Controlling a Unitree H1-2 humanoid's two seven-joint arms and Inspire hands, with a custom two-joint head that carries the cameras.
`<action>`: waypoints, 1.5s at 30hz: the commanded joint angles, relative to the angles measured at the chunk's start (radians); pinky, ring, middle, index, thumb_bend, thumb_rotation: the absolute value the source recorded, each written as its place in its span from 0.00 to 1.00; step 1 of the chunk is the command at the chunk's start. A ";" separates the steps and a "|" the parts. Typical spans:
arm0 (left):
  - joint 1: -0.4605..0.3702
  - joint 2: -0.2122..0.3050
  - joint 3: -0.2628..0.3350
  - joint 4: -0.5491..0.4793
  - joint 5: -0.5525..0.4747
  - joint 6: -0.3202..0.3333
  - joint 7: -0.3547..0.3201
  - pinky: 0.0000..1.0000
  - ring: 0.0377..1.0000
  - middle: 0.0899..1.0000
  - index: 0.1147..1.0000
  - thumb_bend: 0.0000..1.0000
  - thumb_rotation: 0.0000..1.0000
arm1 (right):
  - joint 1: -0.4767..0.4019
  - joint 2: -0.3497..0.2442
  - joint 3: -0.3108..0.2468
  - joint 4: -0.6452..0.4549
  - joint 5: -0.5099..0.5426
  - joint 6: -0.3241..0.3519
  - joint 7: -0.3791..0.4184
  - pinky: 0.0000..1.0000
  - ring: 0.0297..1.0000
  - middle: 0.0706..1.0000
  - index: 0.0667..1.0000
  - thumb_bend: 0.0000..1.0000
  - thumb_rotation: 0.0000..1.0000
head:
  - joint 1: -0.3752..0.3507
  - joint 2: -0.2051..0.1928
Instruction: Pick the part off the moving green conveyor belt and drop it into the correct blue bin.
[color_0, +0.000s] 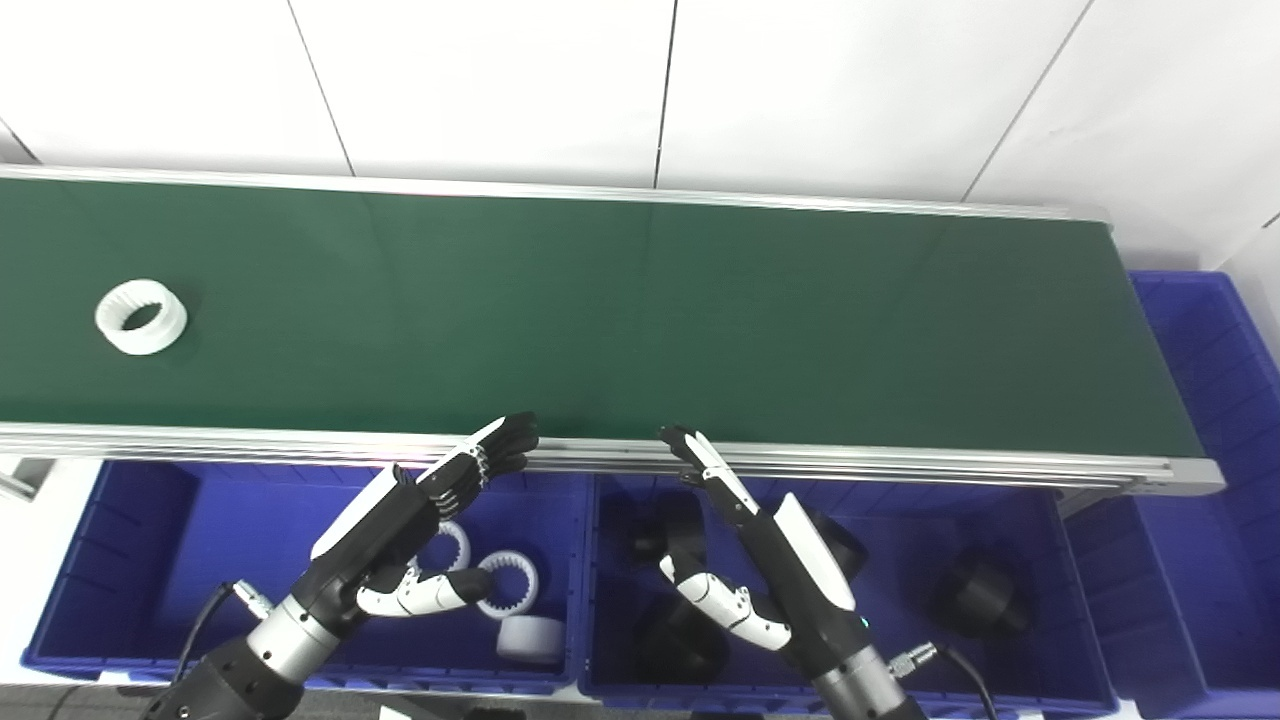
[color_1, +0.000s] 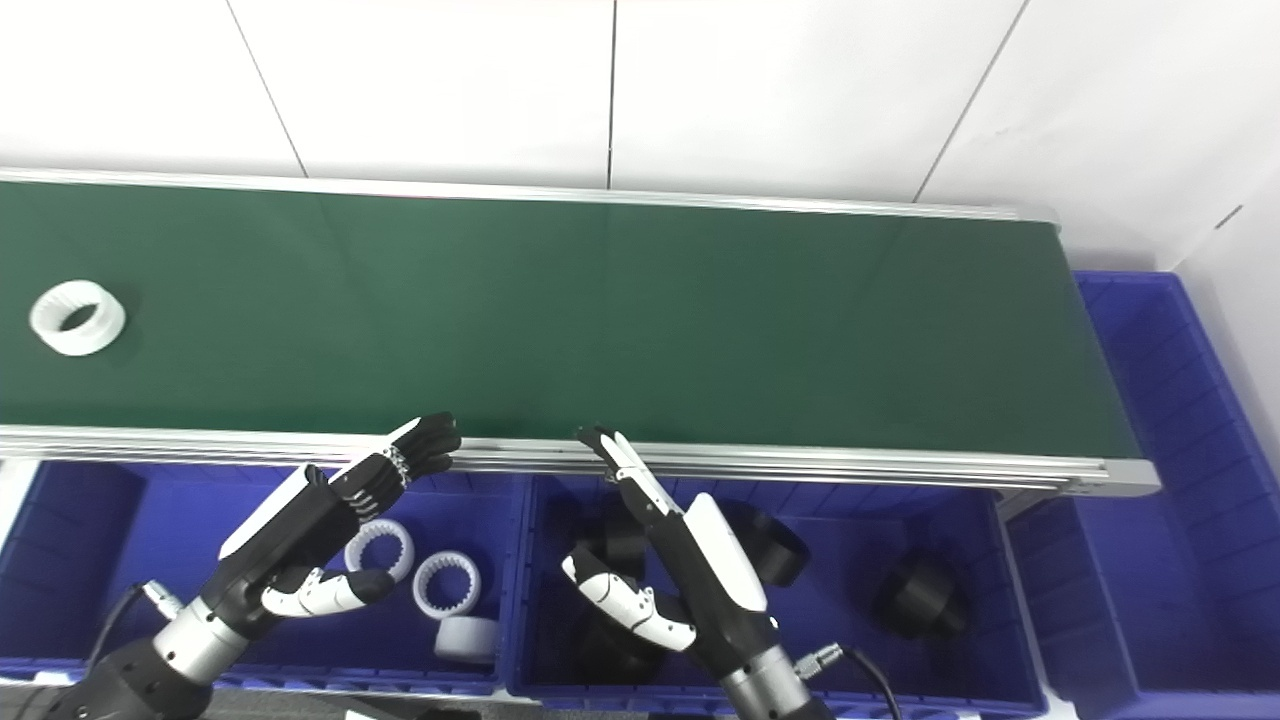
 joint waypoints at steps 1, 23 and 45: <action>-0.002 0.015 0.002 -0.025 -0.010 -0.043 0.005 0.93 0.96 0.97 0.95 0.46 0.57 | 0.002 0.005 0.002 -0.036 0.007 -0.043 -0.004 0.88 0.95 0.99 0.96 0.37 0.85 | 0.001 0.002; -0.007 0.018 -0.006 -0.023 -0.015 -0.041 0.008 0.93 0.96 0.97 0.95 0.45 0.56 | -0.003 0.004 0.001 -0.025 0.009 -0.051 -0.007 0.88 0.95 0.99 0.96 0.37 0.85 | 0.020 -0.025; -0.048 -0.030 0.009 0.072 0.100 -0.043 0.004 0.83 0.90 0.93 0.89 0.53 0.52 | -0.049 -0.021 0.012 0.153 -0.002 -0.191 -0.096 0.81 0.92 0.97 0.93 0.37 0.80 | 0.145 -0.237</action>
